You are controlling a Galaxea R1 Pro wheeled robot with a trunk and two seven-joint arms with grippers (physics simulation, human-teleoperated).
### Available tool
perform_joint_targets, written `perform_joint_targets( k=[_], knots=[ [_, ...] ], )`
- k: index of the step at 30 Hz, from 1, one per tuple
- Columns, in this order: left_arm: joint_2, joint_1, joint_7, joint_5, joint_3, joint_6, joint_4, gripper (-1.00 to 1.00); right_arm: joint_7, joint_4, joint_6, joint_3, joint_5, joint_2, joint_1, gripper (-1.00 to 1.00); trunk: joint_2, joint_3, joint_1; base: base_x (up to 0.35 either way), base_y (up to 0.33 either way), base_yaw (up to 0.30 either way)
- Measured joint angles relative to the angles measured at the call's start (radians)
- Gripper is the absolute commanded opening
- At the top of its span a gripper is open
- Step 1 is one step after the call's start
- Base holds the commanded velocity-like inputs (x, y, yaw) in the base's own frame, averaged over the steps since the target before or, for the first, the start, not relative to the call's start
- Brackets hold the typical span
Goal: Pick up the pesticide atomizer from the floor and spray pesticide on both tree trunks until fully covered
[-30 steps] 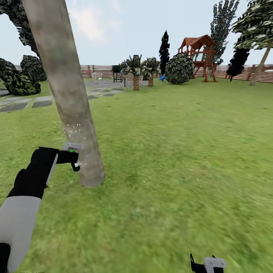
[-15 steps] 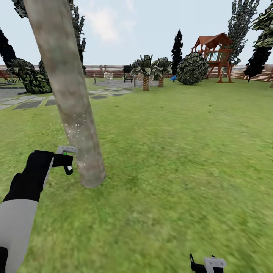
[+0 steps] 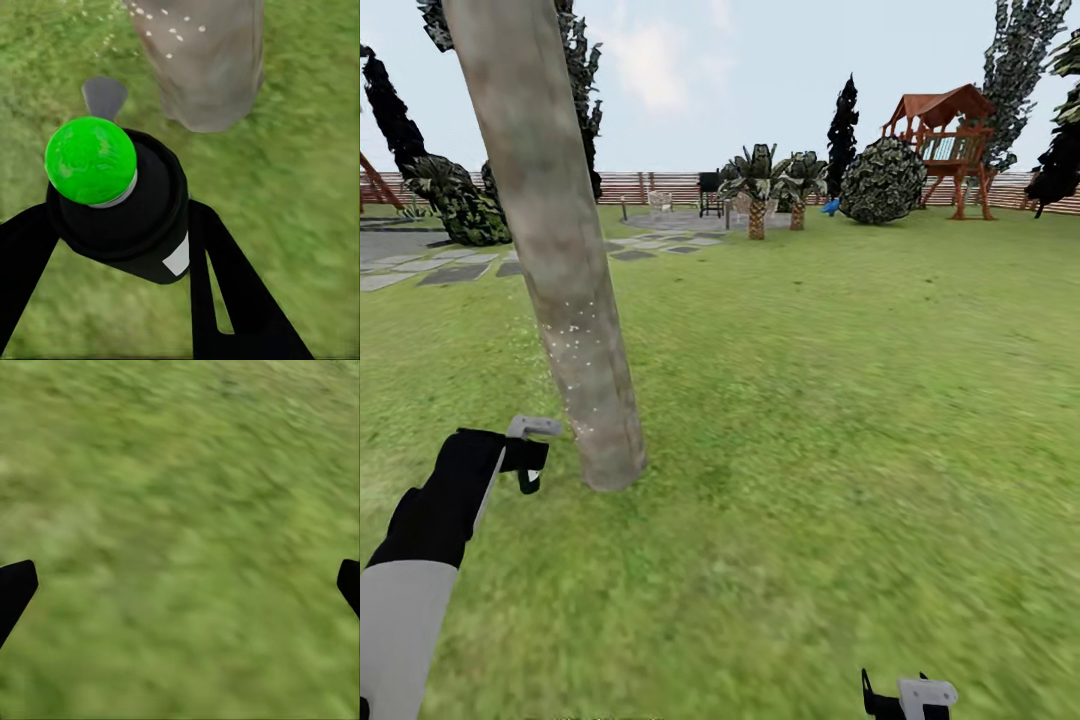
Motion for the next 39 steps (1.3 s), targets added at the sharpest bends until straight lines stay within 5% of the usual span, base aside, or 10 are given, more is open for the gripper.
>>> perform_joint_targets(
  k=[11,18,22,26,29,33,39],
  knots=[
    [-0.019,0.007,0.000,0.010,-0.003,-0.001,-0.001,-1.00,0.000,0.000,0.000,0.000,0.000,0.000,0.000,1.00,0.000,0.000,0.000,0.178,-0.166,0.031],
    [-0.068,0.007,0.000,0.014,-0.002,-0.001,-0.001,-1.00,0.000,0.000,0.000,0.000,0.000,0.000,0.000,1.00,0.000,0.000,0.000,-0.009,-0.230,0.252],
    [-0.059,0.037,0.002,0.005,0.008,-0.005,0.001,-1.00,0.000,0.000,0.000,-0.001,0.000,0.000,0.000,1.00,0.000,0.000,0.000,-0.006,-0.026,0.061],
    [-0.042,0.078,-0.004,0.005,0.060,-0.011,0.010,-1.00,0.000,0.001,0.000,-0.001,0.001,0.000,0.000,1.00,0.000,0.000,0.000,-0.001,-0.002,0.006],
    [-0.061,0.084,-0.007,0.014,0.062,-0.010,0.028,-1.00,0.000,0.001,0.000,-0.001,0.001,0.000,0.000,1.00,0.000,0.000,0.000,0.000,0.000,0.000],
    [-0.131,0.080,0.003,0.010,0.045,-0.011,0.028,-1.00,0.000,0.001,0.000,-0.001,0.001,0.000,0.000,1.00,0.000,0.000,0.000,0.004,0.000,0.000],
    [-0.126,0.083,0.002,0.001,0.054,-0.012,0.029,-1.00,0.001,0.001,0.000,-0.001,0.000,0.000,0.000,1.00,0.000,0.000,0.000,0.264,0.000,0.000]
  ],
)
